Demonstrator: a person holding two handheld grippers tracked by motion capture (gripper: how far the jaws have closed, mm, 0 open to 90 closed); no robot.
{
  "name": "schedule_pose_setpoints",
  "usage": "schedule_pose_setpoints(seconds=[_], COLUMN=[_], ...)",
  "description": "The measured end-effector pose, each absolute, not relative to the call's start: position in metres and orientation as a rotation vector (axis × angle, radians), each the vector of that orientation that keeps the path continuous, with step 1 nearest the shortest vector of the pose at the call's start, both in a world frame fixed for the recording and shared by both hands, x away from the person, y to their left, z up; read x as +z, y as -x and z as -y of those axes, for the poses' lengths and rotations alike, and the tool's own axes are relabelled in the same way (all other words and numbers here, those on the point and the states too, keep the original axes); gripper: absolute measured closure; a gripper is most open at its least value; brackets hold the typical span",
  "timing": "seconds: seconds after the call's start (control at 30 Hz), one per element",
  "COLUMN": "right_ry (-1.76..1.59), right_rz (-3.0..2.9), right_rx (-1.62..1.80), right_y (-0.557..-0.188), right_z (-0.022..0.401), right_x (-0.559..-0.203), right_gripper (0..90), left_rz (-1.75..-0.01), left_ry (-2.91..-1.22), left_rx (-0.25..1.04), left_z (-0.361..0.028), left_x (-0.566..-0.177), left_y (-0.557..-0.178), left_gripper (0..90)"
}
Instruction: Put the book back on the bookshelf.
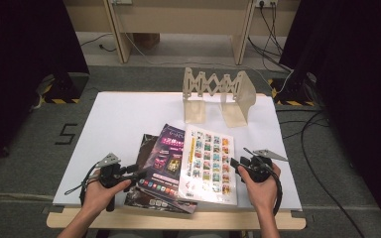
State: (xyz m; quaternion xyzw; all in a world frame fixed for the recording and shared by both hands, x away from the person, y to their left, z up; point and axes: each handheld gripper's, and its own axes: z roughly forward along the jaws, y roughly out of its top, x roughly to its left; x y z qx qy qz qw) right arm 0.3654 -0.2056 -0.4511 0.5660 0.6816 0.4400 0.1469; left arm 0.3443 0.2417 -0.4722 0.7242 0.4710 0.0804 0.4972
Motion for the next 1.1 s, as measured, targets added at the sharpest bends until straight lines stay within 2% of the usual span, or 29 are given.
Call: schedule_pose_setpoints(seconds=[0.27, 0.5, 0.73, 0.87, 1.1], right_ry=[-1.691, -1.735, -1.789, -1.817, -1.857], right_rz=[-1.993, -2.048, -2.106, -2.113, -2.121], right_rx=[1.19, 1.174, 1.149, 1.152, 1.147], right_y=[-0.369, -0.377, -0.391, -0.392, -0.391], right_z=[0.209, 0.203, 0.199, 0.198, 0.196], right_x=[-0.459, -0.463, -0.466, -0.469, -0.475], right_gripper=[48.0, 48.4, 46.9, 46.4, 44.8], left_rz=[-1.118, -1.111, -1.05, -1.092, -1.134], left_ry=[-1.76, -1.767, -1.829, -1.827, -1.84], left_rx=[0.163, 0.117, 0.084, 0.023, 0.013], left_z=[-0.23, -0.209, -0.164, -0.143, -0.122], left_x=[-0.467, -0.462, -0.447, -0.449, -0.451], left_y=[-0.35, -0.362, -0.388, -0.405, -0.419], left_gripper=[44.2, 42.4, 39.8, 39.5, 39.6])
